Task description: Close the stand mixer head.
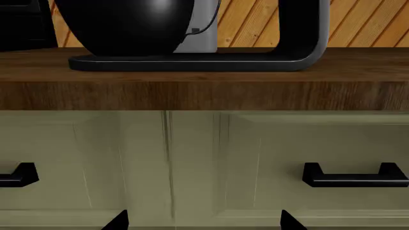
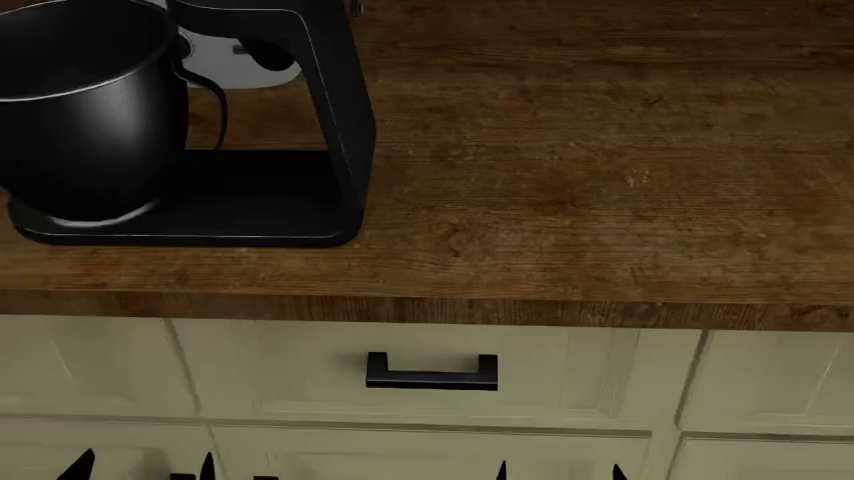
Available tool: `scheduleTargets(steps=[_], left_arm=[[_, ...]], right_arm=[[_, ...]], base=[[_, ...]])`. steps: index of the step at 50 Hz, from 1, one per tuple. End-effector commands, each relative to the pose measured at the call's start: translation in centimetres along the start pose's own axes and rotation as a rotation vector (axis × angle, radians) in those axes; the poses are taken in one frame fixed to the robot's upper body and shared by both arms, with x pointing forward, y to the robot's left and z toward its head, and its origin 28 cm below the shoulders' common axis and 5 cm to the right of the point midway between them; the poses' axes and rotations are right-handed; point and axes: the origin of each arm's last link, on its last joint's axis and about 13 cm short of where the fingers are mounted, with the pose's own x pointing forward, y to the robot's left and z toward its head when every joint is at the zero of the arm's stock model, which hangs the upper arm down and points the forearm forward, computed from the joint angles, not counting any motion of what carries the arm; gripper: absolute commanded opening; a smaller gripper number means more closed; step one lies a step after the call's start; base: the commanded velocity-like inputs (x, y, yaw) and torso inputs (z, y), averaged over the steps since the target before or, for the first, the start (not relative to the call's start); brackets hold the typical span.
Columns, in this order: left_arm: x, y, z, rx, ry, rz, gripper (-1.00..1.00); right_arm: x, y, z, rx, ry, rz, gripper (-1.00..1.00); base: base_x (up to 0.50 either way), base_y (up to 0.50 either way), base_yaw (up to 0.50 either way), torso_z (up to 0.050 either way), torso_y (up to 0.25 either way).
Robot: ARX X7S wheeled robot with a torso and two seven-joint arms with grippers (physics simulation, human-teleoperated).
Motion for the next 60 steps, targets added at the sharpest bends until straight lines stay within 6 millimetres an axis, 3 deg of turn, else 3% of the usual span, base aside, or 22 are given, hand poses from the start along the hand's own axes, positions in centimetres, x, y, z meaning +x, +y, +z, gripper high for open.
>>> scheduleTargets(steps=[1, 15, 16, 17, 26, 28, 29, 35, 38, 42, 46, 55, 60], left_arm=[[0.1, 0.0, -0.1, 0.000, 0.000, 0.000, 1.00], [-0.2, -0.1, 0.2, -0.006, -0.028, -0.047, 1.00], [-2.7, -0.5, 0.8, 0.118, -0.080, -0.039, 1.00], [-2.6, -0.5, 0.7, 0.014, 0.002, -0.028, 1.00], [-2.7, -0.5, 1.6, 0.046, -0.079, -0.044, 1.00], [-2.5, -0.3, 2.0, 0.023, -0.060, -0.034, 1.00], [-2.3, -0.3, 2.5, 0.029, -0.074, -0.027, 1.00], [-1.9, -1.0, 9.4, 0.047, -0.247, -0.020, 1.00], [-1.9, -1.1, 12.2, 0.055, -0.316, -0.020, 1.00], [-2.5, -1.2, 14.4, 0.087, -0.391, -0.009, 1.00], [-3.2, -1.2, 14.7, 0.084, -0.417, -0.033, 1.00], [-3.7, -0.5, 14.6, 0.140, -0.441, -0.043, 1.00], [-4.2, -0.5, 15.0, 0.106, -0.450, -0.039, 1.00]], right_arm=[[0.0, 0.0, 0.0, 0.000, 0.000, 0.000, 1.00], [0.1, 0.1, 0.2, 0.025, -0.002, 0.009, 1.00], [-3.9, 0.9, -1.3, 0.065, -0.001, -0.016, 1.00], [-3.5, 0.8, -0.7, 0.063, -0.050, -0.006, 1.00], [-4.1, 0.9, -0.9, 0.062, -0.036, -0.005, 1.00], [-3.9, 0.8, 0.3, 0.054, -0.070, -0.011, 1.00], [-3.9, 0.7, 1.9, 0.037, -0.109, -0.012, 1.00], [-3.4, 0.5, 10.1, 0.062, -0.289, -0.016, 1.00], [-3.6, 0.5, 12.4, 0.051, -0.345, -0.019, 1.00], [-4.2, 0.5, 14.7, 0.054, -0.412, -0.007, 1.00], [-4.5, 0.3, 15.6, 0.053, -0.436, 0.005, 1.00], [-4.6, 0.7, 14.7, 0.049, -0.403, 0.046, 1.00], [-5.5, 0.7, 15.2, -0.009, -0.423, 0.036, 1.00]], base=[[0.00, 0.00, 0.00, 0.000, 0.000], [0.00, 0.00, 0.00, 0.000, 0.000], [0.00, 0.00, 0.00, 0.000, 0.000], [0.00, 0.00, 0.00, 0.000, 0.000], [0.00, 0.00, 0.00, 0.003, 0.000], [0.00, 0.00, 0.00, 0.050, 0.000], [0.00, 0.00, 0.00, 0.050, 0.000], [0.00, 0.00, 0.00, 0.050, 0.000], [0.00, 0.00, 0.00, 0.050, 0.000], [0.00, 0.00, 0.00, 0.050, 0.000], [0.00, 0.00, 0.00, 0.050, 0.000], [0.00, 0.00, 0.00, 0.050, 0.000], [0.14, 0.46, 0.00, 0.050, 0.000]])
